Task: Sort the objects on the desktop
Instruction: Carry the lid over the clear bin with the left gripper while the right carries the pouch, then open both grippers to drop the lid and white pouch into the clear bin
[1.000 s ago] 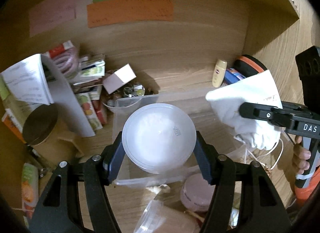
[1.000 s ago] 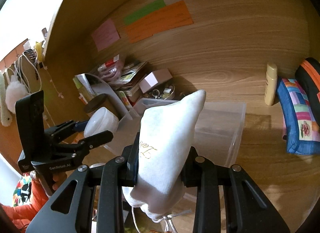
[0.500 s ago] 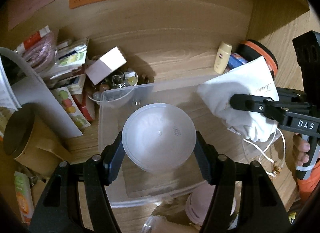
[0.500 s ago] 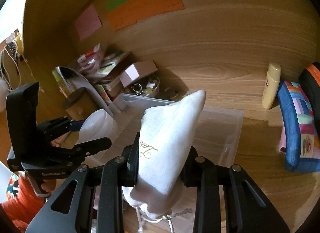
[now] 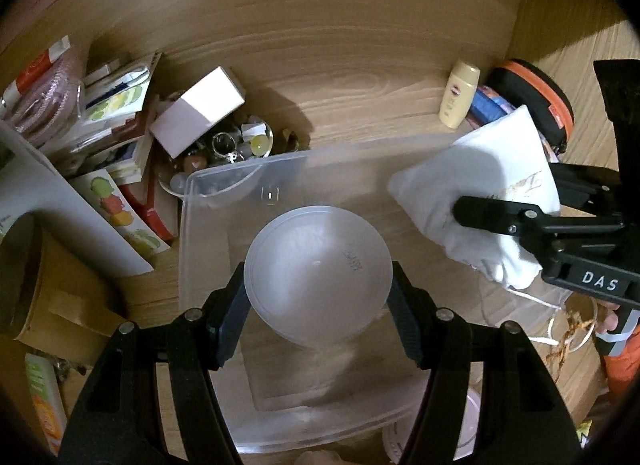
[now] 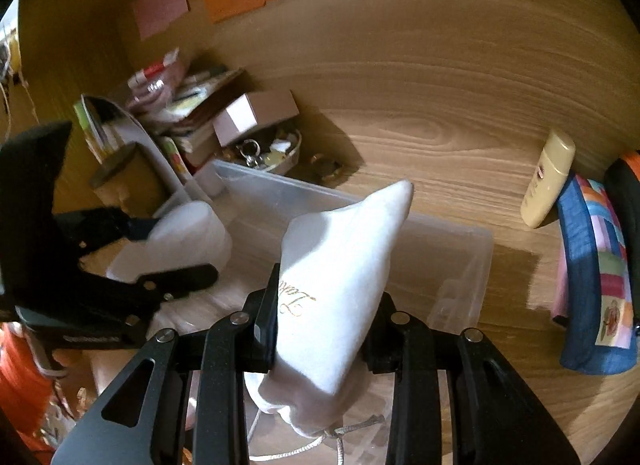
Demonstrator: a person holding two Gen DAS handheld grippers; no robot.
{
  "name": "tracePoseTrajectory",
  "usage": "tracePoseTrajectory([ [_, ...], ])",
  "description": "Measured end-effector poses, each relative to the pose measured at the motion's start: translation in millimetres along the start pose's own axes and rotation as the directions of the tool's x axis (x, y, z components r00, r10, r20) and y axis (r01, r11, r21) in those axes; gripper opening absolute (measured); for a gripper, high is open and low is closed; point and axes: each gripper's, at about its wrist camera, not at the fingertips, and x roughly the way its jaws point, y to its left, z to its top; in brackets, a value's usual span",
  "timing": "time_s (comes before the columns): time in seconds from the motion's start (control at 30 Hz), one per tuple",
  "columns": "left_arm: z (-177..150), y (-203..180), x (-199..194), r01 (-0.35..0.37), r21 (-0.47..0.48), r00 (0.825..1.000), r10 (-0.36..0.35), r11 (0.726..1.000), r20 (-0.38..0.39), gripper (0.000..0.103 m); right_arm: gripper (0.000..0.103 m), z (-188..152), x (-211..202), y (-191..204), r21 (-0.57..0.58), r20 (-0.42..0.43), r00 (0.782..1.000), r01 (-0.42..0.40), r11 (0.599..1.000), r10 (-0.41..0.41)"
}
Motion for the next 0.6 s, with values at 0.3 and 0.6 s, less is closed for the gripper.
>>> tracePoseTrajectory([
  [0.3, 0.1, 1.3, 11.5, 0.008, 0.008, 0.996, -0.007, 1.000, -0.086, 0.064, 0.029, -3.7, 9.0, 8.7, -0.075, -0.027, 0.996, 0.081, 0.994, -0.083],
  [0.6, -0.2, -4.9, 18.5, -0.025, 0.037, 0.991, 0.030, 0.999, -0.132, 0.064, 0.029, -11.1, 5.9, 23.4, -0.152, -0.004, 0.994, 0.109, 0.982, -0.111],
])
